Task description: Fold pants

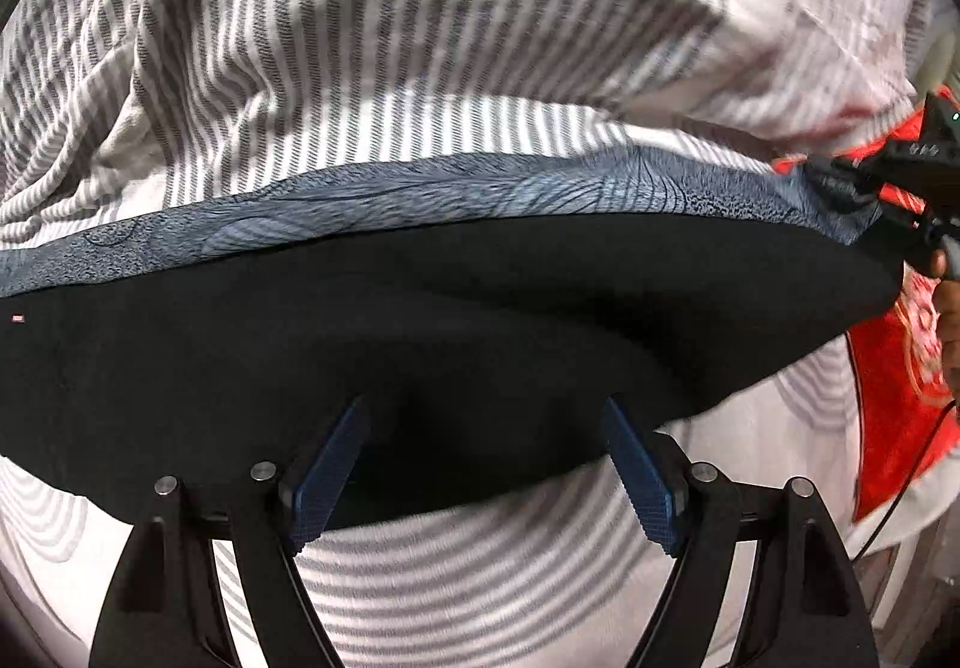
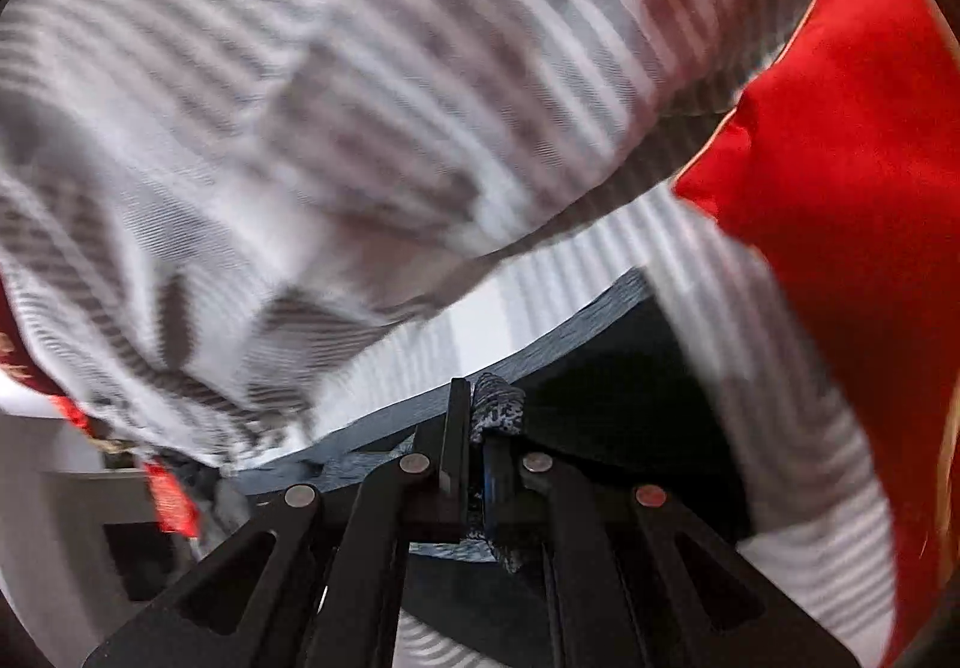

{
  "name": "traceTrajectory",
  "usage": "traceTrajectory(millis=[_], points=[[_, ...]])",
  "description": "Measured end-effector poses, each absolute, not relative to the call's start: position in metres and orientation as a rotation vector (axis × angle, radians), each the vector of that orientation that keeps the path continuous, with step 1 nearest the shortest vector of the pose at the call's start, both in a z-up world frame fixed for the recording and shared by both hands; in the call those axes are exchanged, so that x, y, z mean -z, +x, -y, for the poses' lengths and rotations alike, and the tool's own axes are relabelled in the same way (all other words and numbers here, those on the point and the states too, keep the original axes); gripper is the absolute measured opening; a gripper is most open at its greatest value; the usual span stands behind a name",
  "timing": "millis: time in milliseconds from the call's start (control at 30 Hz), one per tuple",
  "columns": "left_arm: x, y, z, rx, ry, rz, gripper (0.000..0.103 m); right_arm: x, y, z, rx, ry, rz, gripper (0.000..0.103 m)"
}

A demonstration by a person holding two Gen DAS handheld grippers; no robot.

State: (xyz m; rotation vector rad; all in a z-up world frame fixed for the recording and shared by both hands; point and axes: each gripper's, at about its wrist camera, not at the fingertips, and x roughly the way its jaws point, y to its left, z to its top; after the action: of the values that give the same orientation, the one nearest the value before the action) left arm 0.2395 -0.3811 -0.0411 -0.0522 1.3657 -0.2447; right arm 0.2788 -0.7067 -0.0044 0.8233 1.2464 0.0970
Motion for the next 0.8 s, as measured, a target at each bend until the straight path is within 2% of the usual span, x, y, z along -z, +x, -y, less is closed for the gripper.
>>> traceTrajectory(millis=[233, 300, 333, 400, 433, 467, 667, 800], points=[[0.049, 0.257, 0.369, 0.141, -0.029, -1.372, 0.081, 0.039, 0.298, 0.712, -0.013, 0.767, -1.357, 0.005], [0.047, 0.261, 0.362, 0.118, -0.023, -1.363, 0.081, 0.032, 0.297, 0.712, -0.015, 0.771, -1.348, 0.008], [0.046, 0.263, 0.358, 0.106, -0.018, -1.358, 0.081, 0.025, 0.297, 0.712, -0.017, 0.756, -1.340, 0.013], [0.047, 0.265, 0.353, 0.085, -0.010, -1.355, 0.081, 0.013, 0.296, 0.711, -0.016, 0.733, -1.320, 0.039], [0.048, 0.267, 0.350, 0.071, -0.005, -1.360, 0.081, 0.005, 0.296, 0.712, 0.000, 0.715, -1.300, 0.070], [0.049, 0.268, 0.348, 0.059, -0.001, -1.365, 0.081, -0.004, 0.293, 0.715, 0.022, 0.699, -1.259, 0.082], [0.067, 0.284, 0.352, 0.022, 0.029, -1.368, 0.081, -0.035, 0.275, 0.688, -0.081, 0.665, -1.234, 0.082], [0.093, 0.307, 0.360, -0.018, 0.073, -1.403, 0.081, -0.015, 0.264, 0.631, -0.169, 0.476, -1.335, 0.082]])
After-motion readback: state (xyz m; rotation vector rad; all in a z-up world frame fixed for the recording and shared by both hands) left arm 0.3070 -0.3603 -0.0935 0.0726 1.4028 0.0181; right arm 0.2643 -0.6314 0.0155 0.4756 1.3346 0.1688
